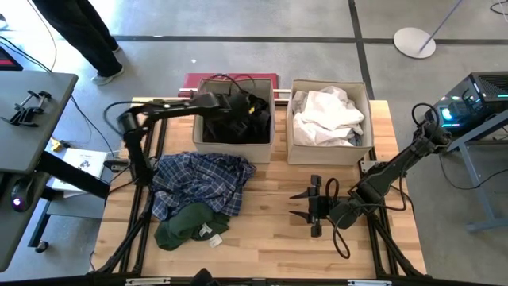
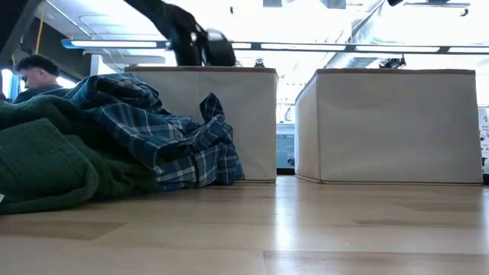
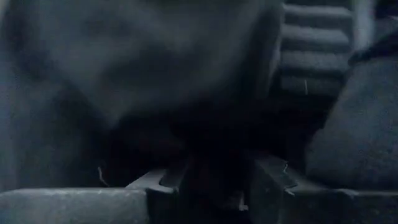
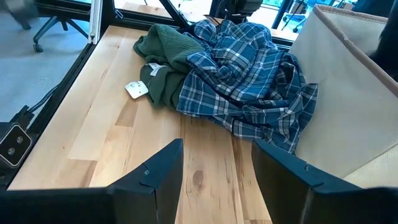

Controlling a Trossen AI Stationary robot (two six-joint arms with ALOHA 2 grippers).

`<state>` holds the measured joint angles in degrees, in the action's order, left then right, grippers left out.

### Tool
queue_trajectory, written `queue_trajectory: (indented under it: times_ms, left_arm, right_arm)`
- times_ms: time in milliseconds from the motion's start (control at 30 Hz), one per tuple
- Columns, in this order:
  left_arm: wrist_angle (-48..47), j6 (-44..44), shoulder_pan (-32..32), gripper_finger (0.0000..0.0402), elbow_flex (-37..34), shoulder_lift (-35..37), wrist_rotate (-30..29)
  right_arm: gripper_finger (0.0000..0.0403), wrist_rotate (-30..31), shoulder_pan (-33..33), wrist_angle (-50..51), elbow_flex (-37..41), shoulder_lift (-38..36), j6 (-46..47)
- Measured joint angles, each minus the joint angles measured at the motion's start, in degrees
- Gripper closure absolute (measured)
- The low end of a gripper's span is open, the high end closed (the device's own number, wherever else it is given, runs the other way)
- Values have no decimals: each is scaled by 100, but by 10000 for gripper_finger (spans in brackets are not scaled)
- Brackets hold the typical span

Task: Sort clothes
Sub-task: Put the black underwear into the left brown bin, then put the green towel into the left brown bin

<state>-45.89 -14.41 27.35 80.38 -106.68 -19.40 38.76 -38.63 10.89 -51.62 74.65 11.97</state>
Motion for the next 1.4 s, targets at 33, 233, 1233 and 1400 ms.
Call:
queue_trajectory:
  times_ms: [33, 233, 1233, 1400]
  left_arm:
    - [-2, -34, 14, 300, 2, -148, 82]
    - [-569, 22, 17, 313, 369, -239, 528]
    - [-1864, -763, -6620, 317, 1373, 1604, -2177]
    - [-3045, -3405, -7234, 316, 1364, 1007, -1349]
  right_arm:
    - [224, -2, 0, 4, 0, 0, 2]
    - [224, 0, 2, 5, 0, 0, -30]
    - [224, 2, 2, -27, 0, 0, -45]
    - [224, 2, 2, -26, 0, 0, -66]
